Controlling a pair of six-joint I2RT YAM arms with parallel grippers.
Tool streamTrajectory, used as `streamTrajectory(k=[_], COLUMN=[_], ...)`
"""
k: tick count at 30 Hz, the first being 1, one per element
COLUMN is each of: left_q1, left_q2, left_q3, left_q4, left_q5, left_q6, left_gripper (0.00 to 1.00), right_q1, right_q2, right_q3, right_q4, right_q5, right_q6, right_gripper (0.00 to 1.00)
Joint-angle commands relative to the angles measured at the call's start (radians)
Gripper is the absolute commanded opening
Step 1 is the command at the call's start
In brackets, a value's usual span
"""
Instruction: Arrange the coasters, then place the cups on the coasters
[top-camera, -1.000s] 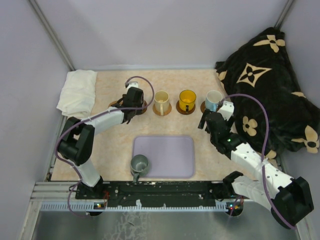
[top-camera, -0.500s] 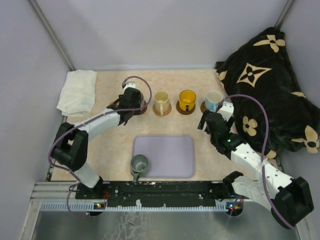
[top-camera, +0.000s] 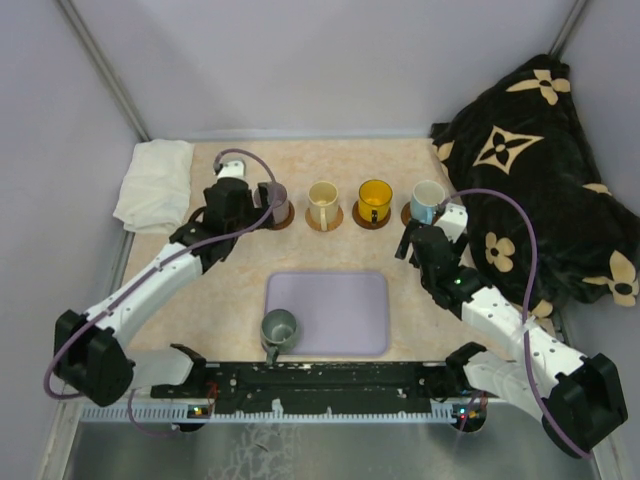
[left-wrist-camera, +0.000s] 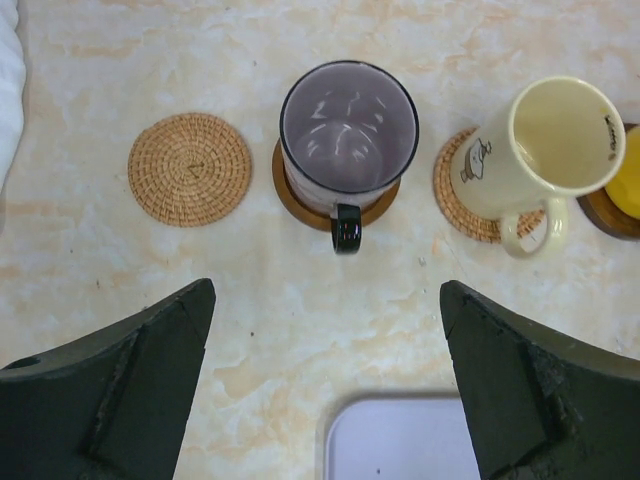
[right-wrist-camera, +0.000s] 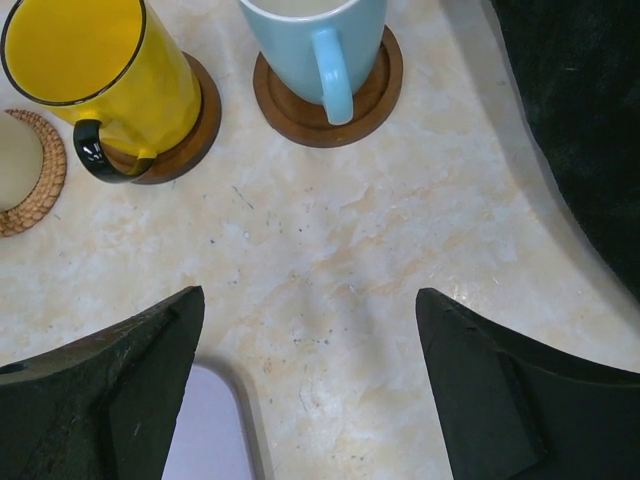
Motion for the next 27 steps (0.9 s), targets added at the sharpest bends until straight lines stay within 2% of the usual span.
streamTrajectory(k=[1,7,12,17,22,27], left_q1=[-0.039,-0.213,-0.389,-0.488,-0.579,-0.678], left_q2=[-0.122,-0.264,-0.284,-0.327,-0.414,-0.438], left_q3=[-0.081,-0.127,-0.045,-0.015,-0.076,-0.126], left_q4=[-0.108,-0.27,-0.542,-0.755,-0.814,-0.811], left_q5=[0.063,0.06,0.045,0.092,0.119,0.141], left_q6=[-0.052,-0.162,-0.314,-0.465,-0.609,-0.678], left_gripper=[1.0,1.0,0.99,0.99,0.99,0.99], right_q1=[-0.006,-0.006,-0.006,-0.006,-0.006,-0.006], right_q2=[0.0,0.042,0.064,0.071,0.096,0.11], right_q3=[0.017,0.035,0.049,0.049,0.049,0.051], right_q4=[0.055,0.067,0.075,0.093,0.107,0.113], right_q5=[0.005,-0.002,0.004,0.015,0.001,-0.022], right_q6=[-0.014,-0.026,-0.033,-0.036,-0.026,-0.022], right_gripper=[0.87,0.88,0.88,0.89,0.89,0.88])
